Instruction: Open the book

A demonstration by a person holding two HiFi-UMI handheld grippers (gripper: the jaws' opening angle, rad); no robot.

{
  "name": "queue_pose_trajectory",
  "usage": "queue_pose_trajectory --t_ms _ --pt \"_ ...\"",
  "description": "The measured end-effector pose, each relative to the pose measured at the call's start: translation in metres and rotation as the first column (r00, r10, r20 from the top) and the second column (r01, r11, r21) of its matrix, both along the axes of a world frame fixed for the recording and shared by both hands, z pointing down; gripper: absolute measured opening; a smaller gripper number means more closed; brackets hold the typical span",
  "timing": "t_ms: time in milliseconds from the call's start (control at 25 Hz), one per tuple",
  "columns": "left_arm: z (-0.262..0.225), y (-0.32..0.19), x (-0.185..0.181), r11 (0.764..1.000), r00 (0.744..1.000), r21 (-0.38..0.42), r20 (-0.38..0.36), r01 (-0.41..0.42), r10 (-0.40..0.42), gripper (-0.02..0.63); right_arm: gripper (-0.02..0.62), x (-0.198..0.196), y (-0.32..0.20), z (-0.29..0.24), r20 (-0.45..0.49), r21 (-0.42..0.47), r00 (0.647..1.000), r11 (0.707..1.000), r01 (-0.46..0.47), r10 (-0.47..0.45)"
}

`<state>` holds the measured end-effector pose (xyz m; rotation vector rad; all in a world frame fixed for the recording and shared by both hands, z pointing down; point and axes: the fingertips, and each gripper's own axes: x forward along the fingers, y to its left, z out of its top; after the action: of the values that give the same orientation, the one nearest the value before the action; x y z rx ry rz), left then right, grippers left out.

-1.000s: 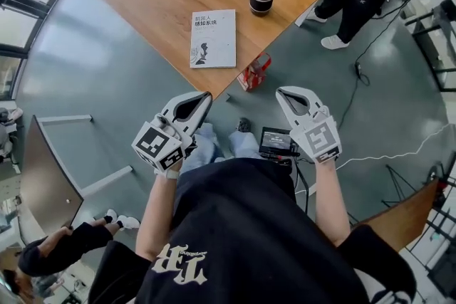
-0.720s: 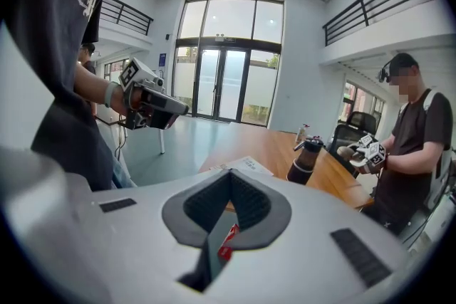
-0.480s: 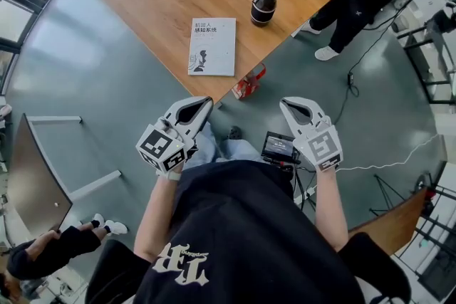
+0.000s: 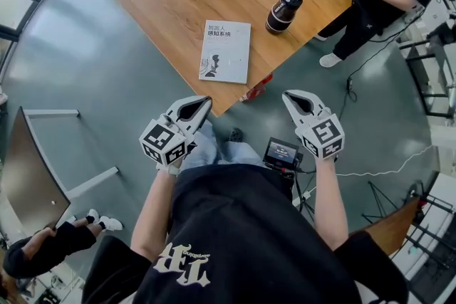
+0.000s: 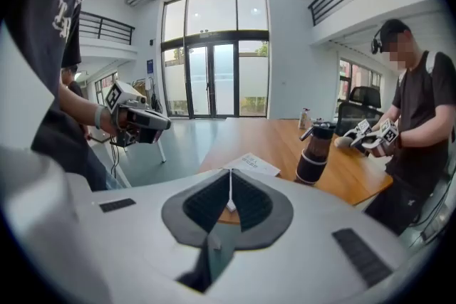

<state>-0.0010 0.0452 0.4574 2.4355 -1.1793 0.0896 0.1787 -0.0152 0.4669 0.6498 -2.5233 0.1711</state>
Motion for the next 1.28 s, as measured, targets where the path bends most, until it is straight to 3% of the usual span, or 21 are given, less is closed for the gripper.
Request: queue_pose_trajectory --t_ms 280,680,960,1160,1280 --pt "0.010 -0.020 -0.035 0.999 1.000 -0.032 -0.029 -0.008 0.007 0.006 0.028 -0.040 -0.049 0.046 0.045 -0.175 0.998 0.984 -0.044 0.053" --pt "0.017 -0.040 -0.080 0.997 0.999 -0.073 -0.030 -0.012 0.010 0.006 0.035 -0.082 -0.087 0.145 -0.019 -0.402 0.994 0.909 -0.108 0.110" --pt "0.026 -0.048 -0.097 0.996 1.000 -0.084 -0.027 -0.015 0.012 0.006 0.035 -0.089 -0.095 0.208 -0.100 -0.502 0.985 0.847 -0.175 0.144" --pt "0.031 -0.050 -0.107 0.995 1.000 -0.099 -0.019 -0.013 0.012 0.006 0.039 -0.088 -0.092 0.245 -0.106 -0.609 0.975 0.762 -0.219 0.196" --pt "0.033 -0.050 -0.111 0.994 1.000 -0.109 -0.015 -0.015 0.014 0.006 0.051 -0.088 -0.091 0.257 -0.124 -0.639 0.968 0.728 -0.247 0.220"
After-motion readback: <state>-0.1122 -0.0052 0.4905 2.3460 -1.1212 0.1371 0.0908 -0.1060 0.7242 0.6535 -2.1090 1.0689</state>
